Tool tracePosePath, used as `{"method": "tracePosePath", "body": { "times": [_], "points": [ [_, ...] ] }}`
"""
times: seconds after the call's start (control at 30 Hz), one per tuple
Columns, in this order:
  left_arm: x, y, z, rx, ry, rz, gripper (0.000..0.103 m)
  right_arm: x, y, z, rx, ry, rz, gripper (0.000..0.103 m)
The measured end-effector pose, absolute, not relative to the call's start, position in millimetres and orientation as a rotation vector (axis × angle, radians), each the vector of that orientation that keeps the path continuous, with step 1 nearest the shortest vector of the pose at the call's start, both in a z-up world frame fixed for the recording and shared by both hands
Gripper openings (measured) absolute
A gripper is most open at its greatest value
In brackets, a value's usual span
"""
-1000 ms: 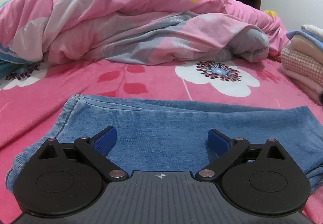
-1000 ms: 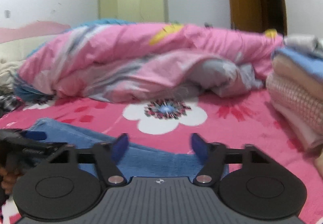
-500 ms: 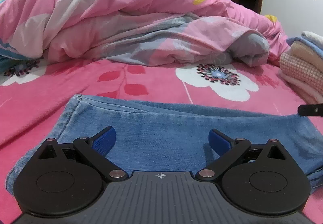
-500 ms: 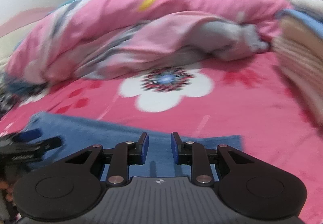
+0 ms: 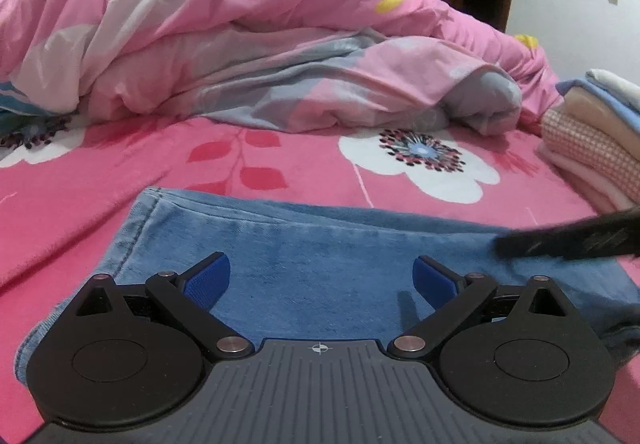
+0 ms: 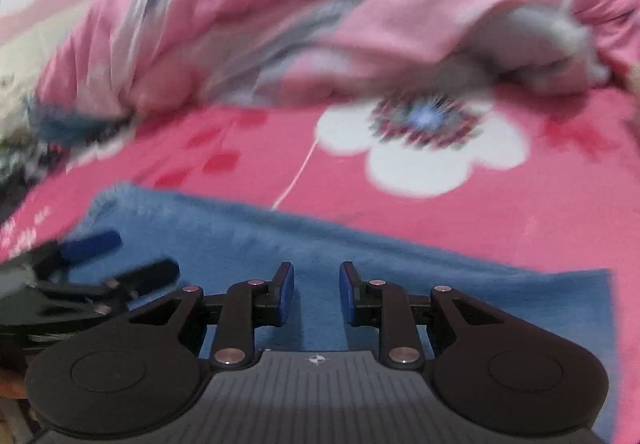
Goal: Fold clothes
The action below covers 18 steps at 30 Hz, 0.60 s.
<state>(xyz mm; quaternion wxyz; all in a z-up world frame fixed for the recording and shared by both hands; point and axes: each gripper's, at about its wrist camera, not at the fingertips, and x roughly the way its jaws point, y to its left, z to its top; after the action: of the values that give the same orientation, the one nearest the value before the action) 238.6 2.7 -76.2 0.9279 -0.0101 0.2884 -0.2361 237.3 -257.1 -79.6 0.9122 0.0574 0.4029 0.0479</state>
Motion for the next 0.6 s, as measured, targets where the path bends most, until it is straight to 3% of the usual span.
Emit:
{"method": "tracePosePath", "body": {
  "times": [0.6],
  "points": [
    [252.8,23.2,-76.9,-0.039,0.59,-0.401,0.098,255.3,-232.5,-76.8,0.144,0.871,0.113,0.027]
  ]
}}
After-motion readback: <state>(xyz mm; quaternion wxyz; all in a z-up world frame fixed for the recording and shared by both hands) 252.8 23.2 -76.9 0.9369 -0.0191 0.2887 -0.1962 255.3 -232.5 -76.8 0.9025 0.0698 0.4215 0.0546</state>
